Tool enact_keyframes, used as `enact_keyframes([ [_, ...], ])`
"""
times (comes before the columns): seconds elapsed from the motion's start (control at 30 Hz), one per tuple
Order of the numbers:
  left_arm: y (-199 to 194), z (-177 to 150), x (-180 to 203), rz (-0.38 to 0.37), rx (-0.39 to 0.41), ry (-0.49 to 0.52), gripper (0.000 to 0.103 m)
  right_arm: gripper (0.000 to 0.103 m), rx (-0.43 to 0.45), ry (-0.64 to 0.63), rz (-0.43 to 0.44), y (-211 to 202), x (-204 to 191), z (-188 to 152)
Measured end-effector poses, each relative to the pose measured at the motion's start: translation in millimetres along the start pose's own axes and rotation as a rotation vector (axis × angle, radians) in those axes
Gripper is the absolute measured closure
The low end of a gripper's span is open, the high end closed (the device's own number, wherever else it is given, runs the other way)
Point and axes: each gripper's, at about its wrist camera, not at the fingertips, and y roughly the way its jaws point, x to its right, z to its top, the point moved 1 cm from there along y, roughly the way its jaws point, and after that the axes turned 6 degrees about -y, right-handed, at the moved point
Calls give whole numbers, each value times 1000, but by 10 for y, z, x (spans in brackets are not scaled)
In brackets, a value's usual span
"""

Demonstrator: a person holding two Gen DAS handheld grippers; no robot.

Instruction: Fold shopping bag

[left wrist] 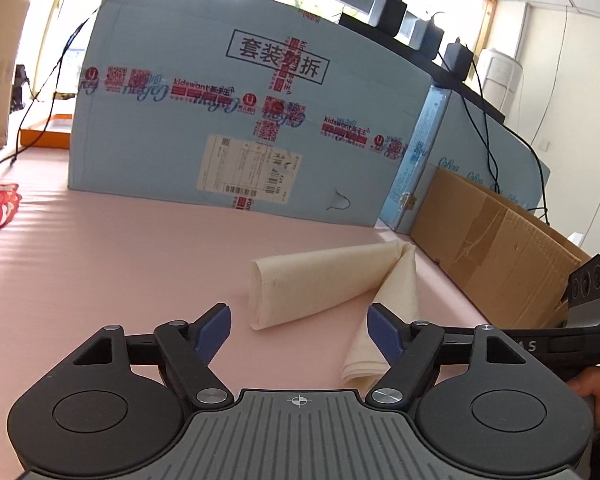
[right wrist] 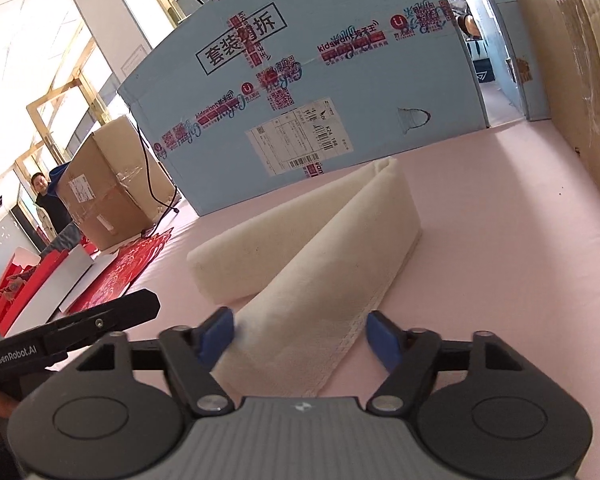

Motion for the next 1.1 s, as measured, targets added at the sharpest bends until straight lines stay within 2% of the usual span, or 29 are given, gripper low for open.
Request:
enact_keyframes([
  [0.07, 58, 8, -43, -12, -25, -32, 26, 82, -9, -17, -13, -2, -20, -1],
  [0.1, 87, 12, -64, -18, -38, -48, 26, 85, -4, -29, -23, -22, -31, 10],
  [0.33, 340, 60, -118, -85, -143, -104, 25, 91, 34, -72, -35, -303, -66, 143],
  [0.53, 541, 139, -164, -57, -178, -106, 25, 91, 11, -166, -13, -614, -178, 187],
  [0.67, 682, 284, -225, 13, -171, -78, 25, 91, -24, -290, 5, -736, -399, 155],
  [0.73, 757, 365, -258, 64, -157, -64, 25, 91, -32, -352, 19, -801, -527, 105],
  [0.83, 799, 487, -269, 101, -124, -58, 25, 91, -47, -448, 47, -924, -711, -22],
  [1.03, 824, 739, -277, 162, -45, -50, 25, 91, -130, -518, 110, -954, -895, -266],
  [1.1, 660, 774, -273, 207, -6, -15, 24, 87, -145, -507, 130, -914, -907, -329],
])
